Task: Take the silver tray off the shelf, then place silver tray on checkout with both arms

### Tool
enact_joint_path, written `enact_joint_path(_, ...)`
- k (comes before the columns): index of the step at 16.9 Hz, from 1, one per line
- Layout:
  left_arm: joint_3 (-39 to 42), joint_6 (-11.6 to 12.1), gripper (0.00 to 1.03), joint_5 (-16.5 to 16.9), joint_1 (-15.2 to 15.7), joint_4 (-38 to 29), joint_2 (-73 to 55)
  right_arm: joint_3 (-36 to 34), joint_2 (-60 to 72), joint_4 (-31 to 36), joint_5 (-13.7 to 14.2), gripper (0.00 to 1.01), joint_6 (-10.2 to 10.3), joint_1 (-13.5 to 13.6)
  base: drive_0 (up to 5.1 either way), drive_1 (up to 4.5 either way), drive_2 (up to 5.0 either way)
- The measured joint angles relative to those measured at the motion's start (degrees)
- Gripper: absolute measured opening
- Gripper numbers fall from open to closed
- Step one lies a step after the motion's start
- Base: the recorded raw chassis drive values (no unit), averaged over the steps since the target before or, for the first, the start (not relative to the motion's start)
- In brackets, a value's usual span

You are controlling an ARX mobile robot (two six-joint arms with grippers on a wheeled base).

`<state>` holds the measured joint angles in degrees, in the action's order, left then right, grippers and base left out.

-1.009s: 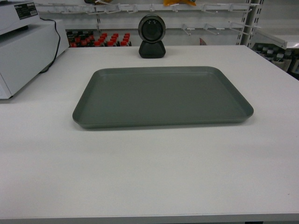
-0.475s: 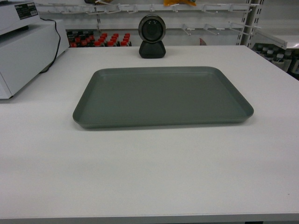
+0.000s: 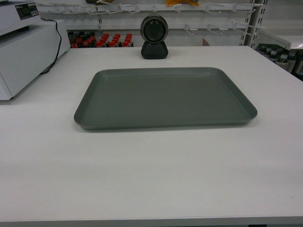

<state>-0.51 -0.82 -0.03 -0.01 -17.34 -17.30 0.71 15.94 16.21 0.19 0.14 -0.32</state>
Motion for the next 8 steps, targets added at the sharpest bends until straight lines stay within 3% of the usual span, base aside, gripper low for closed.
enact_joint_path(7,0.0,0.0,0.02,0.0,0.0,7.0,6.9,0.0,-6.2,-6.4,0.0,0.02,0.0,0.0,0.0,0.0,0.0)
enact_joint_path(8,0.0,0.0,0.02,0.0,0.0,7.5,7.6,0.0,-9.8,-12.2,0.0,0.02,0.0,0.0,0.0,0.0,0.0)
